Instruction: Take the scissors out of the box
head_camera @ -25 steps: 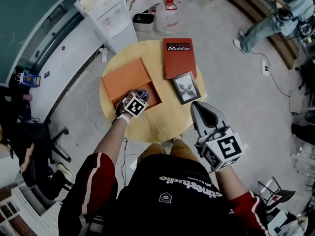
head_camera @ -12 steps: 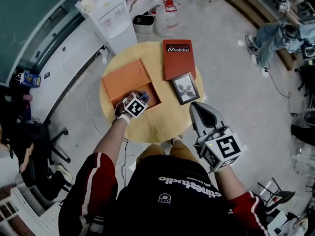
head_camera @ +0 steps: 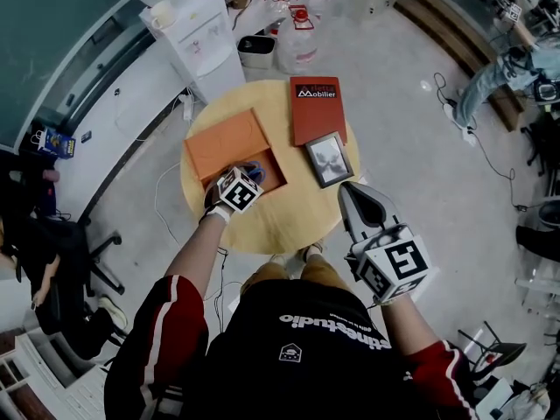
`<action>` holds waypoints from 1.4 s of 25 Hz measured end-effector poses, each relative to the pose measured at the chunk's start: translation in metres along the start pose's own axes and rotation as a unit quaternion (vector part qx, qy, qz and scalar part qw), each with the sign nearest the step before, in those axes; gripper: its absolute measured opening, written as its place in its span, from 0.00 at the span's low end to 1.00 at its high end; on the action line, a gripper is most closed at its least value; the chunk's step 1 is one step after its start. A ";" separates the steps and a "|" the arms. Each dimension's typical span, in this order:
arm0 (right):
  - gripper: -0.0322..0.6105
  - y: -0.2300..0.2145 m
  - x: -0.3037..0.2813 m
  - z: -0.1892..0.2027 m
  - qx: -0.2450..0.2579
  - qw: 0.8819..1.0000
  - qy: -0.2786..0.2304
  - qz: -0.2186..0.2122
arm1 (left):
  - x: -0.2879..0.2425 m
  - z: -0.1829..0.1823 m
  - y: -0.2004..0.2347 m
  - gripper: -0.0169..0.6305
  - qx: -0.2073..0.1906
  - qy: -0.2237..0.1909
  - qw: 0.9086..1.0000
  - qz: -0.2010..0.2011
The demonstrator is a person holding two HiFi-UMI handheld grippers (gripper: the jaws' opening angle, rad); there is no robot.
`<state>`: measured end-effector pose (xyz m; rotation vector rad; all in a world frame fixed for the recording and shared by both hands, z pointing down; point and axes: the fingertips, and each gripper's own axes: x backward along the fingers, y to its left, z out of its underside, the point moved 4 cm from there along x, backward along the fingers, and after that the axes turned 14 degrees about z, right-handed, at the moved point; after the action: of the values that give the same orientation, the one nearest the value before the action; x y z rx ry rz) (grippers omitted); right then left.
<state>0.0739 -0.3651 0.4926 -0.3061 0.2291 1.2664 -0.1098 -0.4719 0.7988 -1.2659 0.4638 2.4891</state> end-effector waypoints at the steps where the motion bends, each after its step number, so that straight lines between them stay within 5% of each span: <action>1: 0.09 0.002 0.002 -0.001 0.001 1.000 -0.002 -0.001 | 0.003 0.000 -0.001 0.16 0.000 -0.004 1.000 -0.002; 20: 0.09 0.047 0.024 -0.024 0.021 0.999 -0.040 -0.010 | 0.078 0.006 -0.019 0.16 0.000 -0.090 0.995 -0.051; 35: 0.09 0.061 0.042 -0.037 0.030 0.997 -0.064 0.002 | 0.136 0.000 -0.048 0.16 0.019 -0.199 0.975 -0.095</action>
<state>0.0275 -0.3236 0.4379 -0.1714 0.1582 1.2753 -0.1665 -0.4114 0.6809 -0.7286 0.2731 2.4671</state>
